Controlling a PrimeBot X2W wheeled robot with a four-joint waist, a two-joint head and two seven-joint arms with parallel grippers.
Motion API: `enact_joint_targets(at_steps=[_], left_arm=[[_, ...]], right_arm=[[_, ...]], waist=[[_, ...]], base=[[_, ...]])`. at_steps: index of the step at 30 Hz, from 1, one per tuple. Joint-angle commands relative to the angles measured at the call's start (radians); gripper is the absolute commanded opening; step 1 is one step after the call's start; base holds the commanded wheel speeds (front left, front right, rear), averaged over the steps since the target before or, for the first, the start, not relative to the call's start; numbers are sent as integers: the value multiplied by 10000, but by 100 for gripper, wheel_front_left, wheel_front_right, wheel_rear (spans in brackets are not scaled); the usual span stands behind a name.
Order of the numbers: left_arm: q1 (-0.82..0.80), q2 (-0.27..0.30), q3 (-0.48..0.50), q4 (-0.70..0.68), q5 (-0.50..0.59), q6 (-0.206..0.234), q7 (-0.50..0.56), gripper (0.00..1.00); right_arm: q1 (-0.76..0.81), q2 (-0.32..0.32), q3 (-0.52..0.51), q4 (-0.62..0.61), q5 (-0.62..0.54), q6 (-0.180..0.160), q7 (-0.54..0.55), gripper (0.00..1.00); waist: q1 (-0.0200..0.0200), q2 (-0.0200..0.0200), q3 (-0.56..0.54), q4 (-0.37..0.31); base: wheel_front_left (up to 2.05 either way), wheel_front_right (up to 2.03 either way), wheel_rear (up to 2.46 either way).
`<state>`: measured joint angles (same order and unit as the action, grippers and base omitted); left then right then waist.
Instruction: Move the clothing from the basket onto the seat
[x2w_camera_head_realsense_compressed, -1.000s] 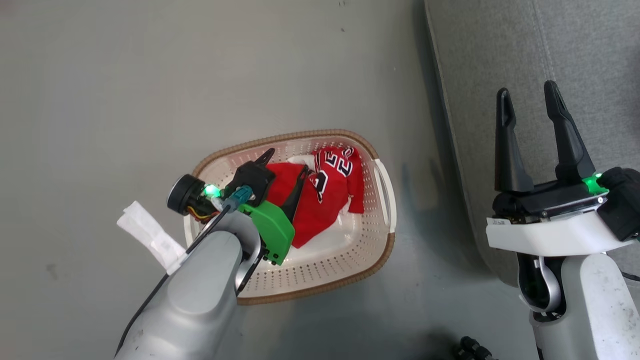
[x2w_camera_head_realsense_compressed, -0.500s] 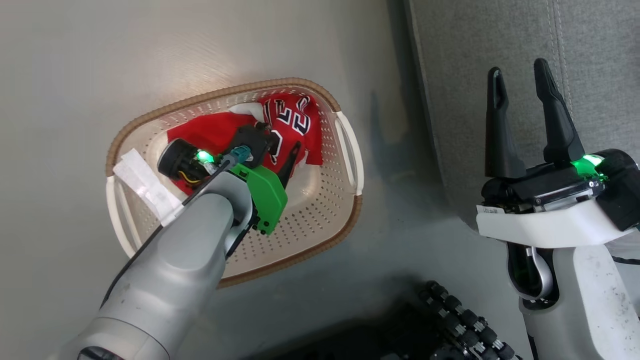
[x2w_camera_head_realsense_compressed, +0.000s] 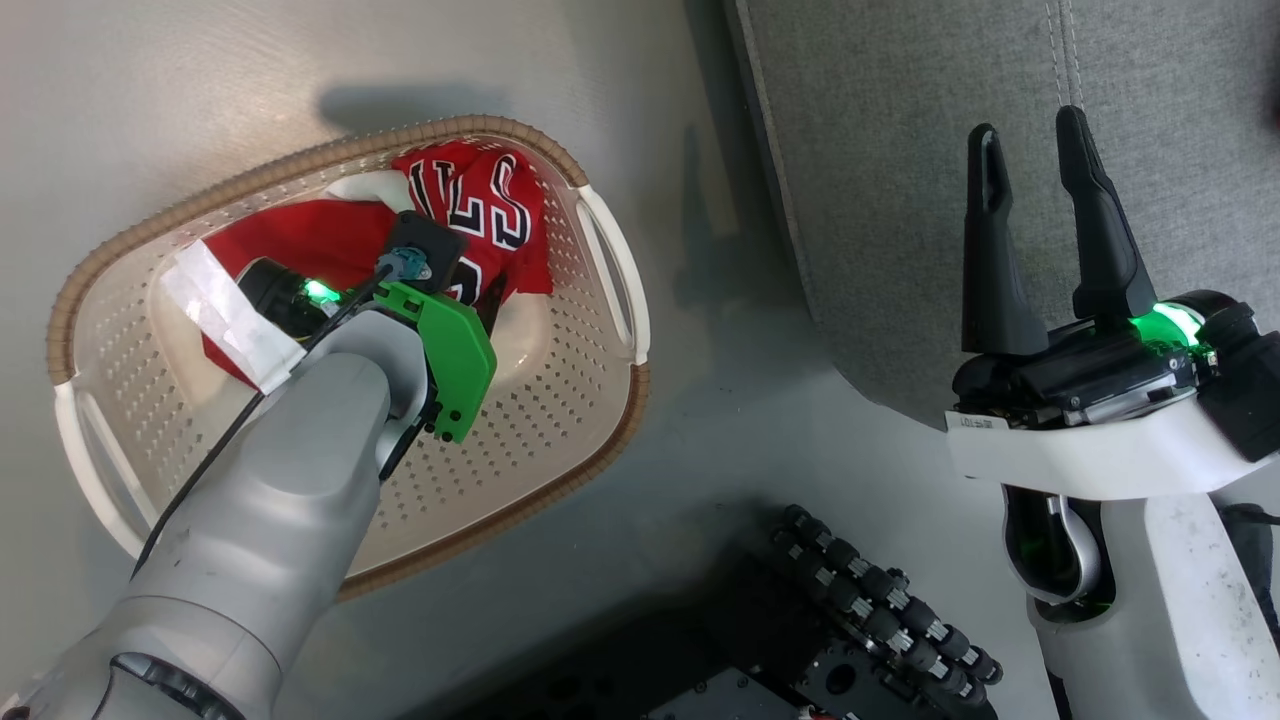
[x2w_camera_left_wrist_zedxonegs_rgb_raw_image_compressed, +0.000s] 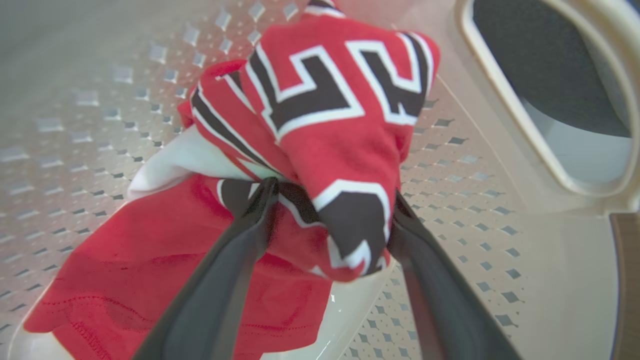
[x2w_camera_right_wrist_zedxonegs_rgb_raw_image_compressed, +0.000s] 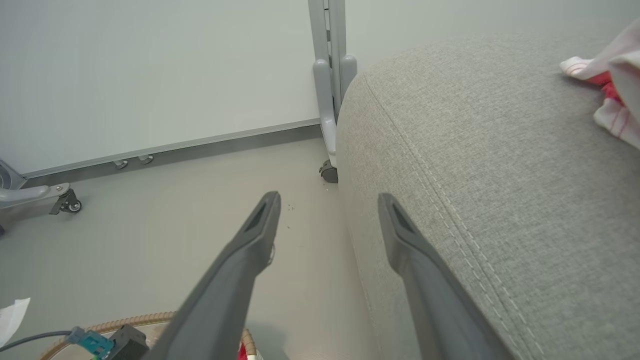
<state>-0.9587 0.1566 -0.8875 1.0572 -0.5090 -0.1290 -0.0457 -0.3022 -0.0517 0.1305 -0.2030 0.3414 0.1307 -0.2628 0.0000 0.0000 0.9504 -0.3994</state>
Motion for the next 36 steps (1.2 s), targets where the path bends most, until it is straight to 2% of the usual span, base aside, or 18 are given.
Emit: enact_joint_targets(at_steps=[1,9,11,19,22,31,36], left_arm=[[-160,76,-131,0,-214,-31,55,100],[-353,73,-806,102,-837,-32,218,100],[-465,93,-949,139,-898,-32,98,0],[-803,222,-1253,697,-828,-32,-421,0],[-693,112,-1280,790,-855,-32,-760,0],[-115,-187,-1331,621,-905,-23,-1888,0],[270,-283,-1223,191,-956,78,-2138,0]], right_arm=[[-83,15,24,-10,69,1,-26,100],[85,14,-59,-122,108,1,-26,100],[125,14,-52,-152,101,1,-26,100],[-149,12,77,-113,-132,1,-27,100],[-196,11,58,-15,-283,1,-27,100],[113,3,-184,387,-904,1,-27,100],[345,0,-373,799,-1224,1,-27,100]], waist=[[0,0,271,-258],[0,0,447,-216],[0,0,459,-215],[0,0,323,-219],[0,0,36,-97],[0,0,-1457,673],[0,0,-2381,1234]], base=[[0,0,0],[0,0,0],[0,0,0],[0,0,0],[0,0,0],[0,0,0],[0,0,0]])
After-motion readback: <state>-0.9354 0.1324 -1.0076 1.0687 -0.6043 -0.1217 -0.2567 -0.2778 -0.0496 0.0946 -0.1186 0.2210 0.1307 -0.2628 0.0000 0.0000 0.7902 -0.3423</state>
